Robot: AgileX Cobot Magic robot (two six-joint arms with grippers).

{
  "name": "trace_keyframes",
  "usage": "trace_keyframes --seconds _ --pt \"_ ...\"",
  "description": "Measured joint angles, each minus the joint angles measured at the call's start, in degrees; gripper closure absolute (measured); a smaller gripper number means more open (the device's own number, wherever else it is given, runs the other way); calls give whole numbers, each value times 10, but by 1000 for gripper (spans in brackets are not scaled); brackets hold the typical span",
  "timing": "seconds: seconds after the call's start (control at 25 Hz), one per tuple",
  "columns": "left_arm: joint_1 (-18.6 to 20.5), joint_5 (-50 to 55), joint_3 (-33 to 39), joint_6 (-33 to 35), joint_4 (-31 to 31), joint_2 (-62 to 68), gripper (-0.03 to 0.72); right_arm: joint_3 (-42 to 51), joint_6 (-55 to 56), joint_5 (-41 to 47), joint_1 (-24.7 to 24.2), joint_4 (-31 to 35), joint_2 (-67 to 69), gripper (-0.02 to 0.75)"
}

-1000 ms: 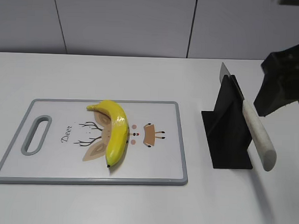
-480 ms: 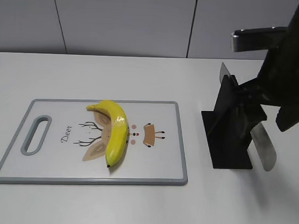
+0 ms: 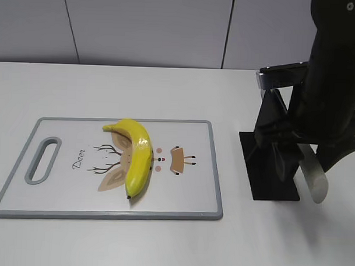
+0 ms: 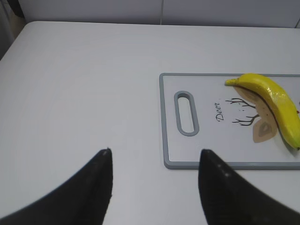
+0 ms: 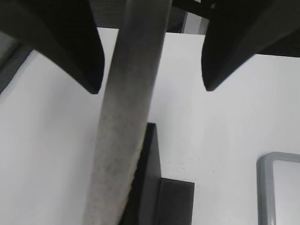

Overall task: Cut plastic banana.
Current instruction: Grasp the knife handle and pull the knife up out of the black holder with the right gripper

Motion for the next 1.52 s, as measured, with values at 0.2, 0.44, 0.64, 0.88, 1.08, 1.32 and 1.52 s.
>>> trace_keyframes --seconds 0.2,0.44,0.64,0.88,1.08,1.32,1.52 --pt "0 0 0 0 0 0 133 0 0 1 0 0 9 309" --pt "0 0 0 0 0 0 136 0 21 7 0 -3 10 539" --pt "0 0 0 0 0 0 137 0 38 9 0 -6 10 566" --pt "0 0 0 0 0 0 137 0 41 7 0 -2 10 568" --pt "0 0 0 0 0 0 137 0 46 0 -1 4 -7 569" --pt "0 0 0 0 0 0 137 0 54 -5 -1 10 -50 570" --pt "0 0 0 0 0 0 137 0 65 -5 0 0 -91 572"
